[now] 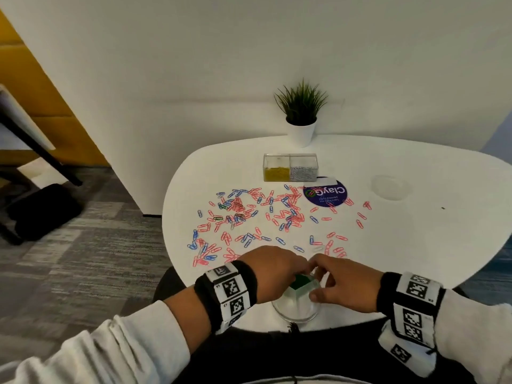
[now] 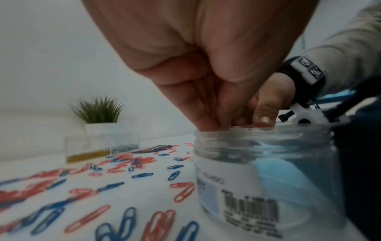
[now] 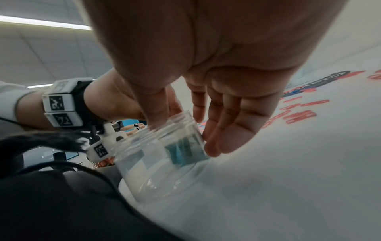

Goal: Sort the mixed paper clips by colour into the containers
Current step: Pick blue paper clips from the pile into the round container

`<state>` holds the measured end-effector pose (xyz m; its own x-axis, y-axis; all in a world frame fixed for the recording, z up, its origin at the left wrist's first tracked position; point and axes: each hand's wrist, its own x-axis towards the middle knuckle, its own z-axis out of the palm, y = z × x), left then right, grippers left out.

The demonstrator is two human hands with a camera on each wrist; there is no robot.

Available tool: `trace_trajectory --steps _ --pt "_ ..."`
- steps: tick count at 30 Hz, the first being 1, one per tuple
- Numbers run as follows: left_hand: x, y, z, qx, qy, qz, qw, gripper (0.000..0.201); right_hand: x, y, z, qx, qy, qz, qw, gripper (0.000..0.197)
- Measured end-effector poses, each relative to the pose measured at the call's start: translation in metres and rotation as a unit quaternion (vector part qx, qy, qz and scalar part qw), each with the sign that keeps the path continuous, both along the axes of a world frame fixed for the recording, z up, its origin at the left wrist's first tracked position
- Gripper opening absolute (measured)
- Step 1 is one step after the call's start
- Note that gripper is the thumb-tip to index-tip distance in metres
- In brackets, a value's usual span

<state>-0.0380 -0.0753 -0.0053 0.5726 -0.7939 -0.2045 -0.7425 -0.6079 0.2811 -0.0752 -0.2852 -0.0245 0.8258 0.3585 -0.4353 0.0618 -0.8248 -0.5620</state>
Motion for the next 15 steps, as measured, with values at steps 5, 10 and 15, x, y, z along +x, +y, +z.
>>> trace_trajectory --steps 5,10,15 --pt "0.018 0.017 0.011 -0.091 -0.007 0.039 0.995 0.026 0.004 -0.003 -0.002 0.009 -0.017 0.007 1.0 0.041" --pt "0.092 0.088 0.004 -0.02 -0.049 0.225 0.973 0.031 0.031 -0.014 0.005 0.01 -0.062 -0.026 0.998 0.022" --pt "0.132 0.144 -0.022 0.076 -0.025 0.316 0.945 0.043 0.095 0.01 0.006 -0.06 -0.127 0.019 0.99 0.008"
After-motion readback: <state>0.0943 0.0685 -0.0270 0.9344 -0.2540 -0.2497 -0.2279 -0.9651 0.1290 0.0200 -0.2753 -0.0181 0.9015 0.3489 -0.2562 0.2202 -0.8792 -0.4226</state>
